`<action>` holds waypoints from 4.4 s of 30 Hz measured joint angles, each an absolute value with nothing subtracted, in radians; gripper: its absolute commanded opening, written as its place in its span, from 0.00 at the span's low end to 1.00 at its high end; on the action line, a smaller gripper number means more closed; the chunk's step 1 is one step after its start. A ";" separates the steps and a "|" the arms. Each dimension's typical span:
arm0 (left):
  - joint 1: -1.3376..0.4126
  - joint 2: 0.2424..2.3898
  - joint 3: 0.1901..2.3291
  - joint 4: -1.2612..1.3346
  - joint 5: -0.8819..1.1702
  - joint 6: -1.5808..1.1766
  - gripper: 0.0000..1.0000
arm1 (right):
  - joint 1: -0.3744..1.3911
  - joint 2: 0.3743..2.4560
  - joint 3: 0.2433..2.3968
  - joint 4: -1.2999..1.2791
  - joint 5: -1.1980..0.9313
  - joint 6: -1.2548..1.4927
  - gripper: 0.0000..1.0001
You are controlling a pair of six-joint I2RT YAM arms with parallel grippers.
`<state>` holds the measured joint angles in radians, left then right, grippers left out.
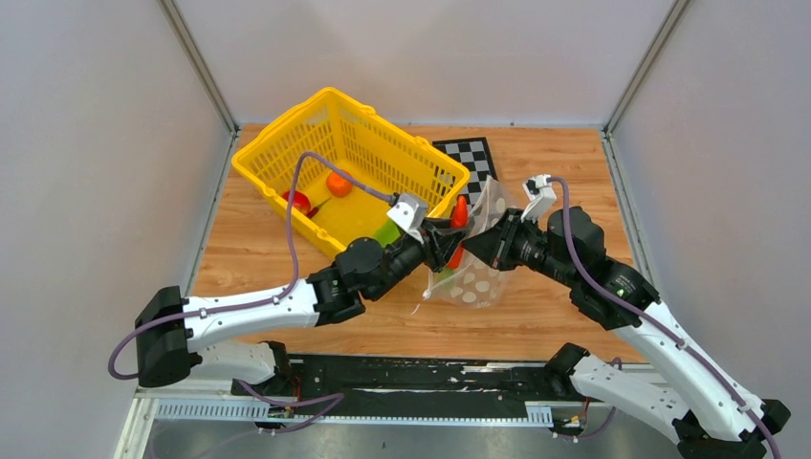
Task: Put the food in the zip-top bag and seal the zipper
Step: Place the fake vegetable in the zipper food storage bag, then pick up the fake fruit from the bin.
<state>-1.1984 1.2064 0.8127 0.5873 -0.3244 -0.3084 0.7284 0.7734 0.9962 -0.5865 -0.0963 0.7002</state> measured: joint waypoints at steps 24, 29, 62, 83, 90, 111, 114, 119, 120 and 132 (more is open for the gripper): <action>-1.198 1.214 1.050 0.059 -0.337 -0.221 0.56 | 0.725 0.704 1.050 -0.710 -0.060 0.728 0.00; -1.198 1.276 1.142 -0.040 -0.332 -0.208 0.23 | 0.725 0.701 1.082 -0.721 -0.080 0.721 0.00; -1.082 1.328 1.264 -0.328 -0.146 -0.235 0.98 | 0.725 0.768 1.056 -0.950 0.032 0.595 0.00; -0.630 1.281 1.375 -0.592 -0.322 -0.402 1.00 | 0.725 0.934 1.062 -0.836 -0.009 0.548 0.00; -0.536 1.516 1.526 -0.732 -0.290 -0.523 1.00 | 0.725 0.947 1.061 -0.822 -0.012 0.528 0.00; -0.356 1.951 1.783 -0.812 -0.669 -0.660 1.00 | 0.725 0.897 1.060 -0.810 -0.017 0.503 0.00; -0.329 1.979 1.784 -0.831 -0.723 -0.645 1.00 | 0.725 0.896 1.058 -0.808 -0.022 0.503 0.00; -0.277 2.038 1.784 -0.842 -0.734 -0.638 1.00 | 0.725 0.896 1.052 -0.801 -0.039 0.502 0.00; -0.267 2.051 1.783 -0.843 -0.735 -0.636 1.00 | 0.725 0.896 1.052 -0.801 -0.039 0.502 0.00; -0.219 2.095 1.757 -0.841 -0.758 -0.628 1.00 | 0.725 0.911 1.048 -0.787 -0.051 0.479 0.00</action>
<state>-0.2192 2.0949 1.7565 -0.8406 -0.7578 -0.6281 0.7250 0.9112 1.0477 -0.7868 -0.0509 0.4789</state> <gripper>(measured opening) 0.998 0.013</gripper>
